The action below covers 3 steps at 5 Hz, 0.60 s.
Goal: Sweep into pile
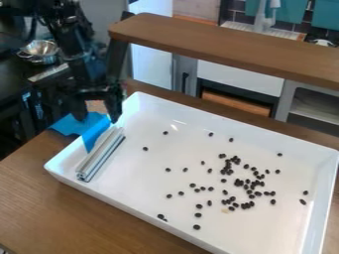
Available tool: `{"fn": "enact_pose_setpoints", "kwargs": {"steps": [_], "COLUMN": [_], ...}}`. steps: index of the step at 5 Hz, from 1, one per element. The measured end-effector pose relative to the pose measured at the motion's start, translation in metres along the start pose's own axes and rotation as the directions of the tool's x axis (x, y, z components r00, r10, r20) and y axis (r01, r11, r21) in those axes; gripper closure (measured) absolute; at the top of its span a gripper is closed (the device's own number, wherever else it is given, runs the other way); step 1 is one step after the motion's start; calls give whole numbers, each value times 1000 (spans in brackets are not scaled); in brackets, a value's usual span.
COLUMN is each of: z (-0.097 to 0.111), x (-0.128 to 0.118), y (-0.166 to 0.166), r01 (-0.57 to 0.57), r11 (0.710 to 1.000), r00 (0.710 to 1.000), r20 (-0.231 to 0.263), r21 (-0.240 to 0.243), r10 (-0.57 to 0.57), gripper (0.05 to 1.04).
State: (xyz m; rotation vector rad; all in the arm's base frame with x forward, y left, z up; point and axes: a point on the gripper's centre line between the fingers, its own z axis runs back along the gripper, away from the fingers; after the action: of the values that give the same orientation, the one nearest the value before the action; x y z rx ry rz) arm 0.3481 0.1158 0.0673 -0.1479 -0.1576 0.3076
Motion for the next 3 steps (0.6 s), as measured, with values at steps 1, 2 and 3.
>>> {"fn": "enact_pose_setpoints", "kwargs": {"steps": [1, 2, 3], "z": [0, 0, 0], "x": [0, 0, 0], "y": [-2, -2, -2], "r01": [7, 6, 4], "r11": [1000, 1000, 1000], "r00": [1000, 1000, 1000], "r20": [0, 0, -1], "r21": [1, -1, -1], "r10": [-7, -6, -4], "gripper": [83, 83, 83]}}
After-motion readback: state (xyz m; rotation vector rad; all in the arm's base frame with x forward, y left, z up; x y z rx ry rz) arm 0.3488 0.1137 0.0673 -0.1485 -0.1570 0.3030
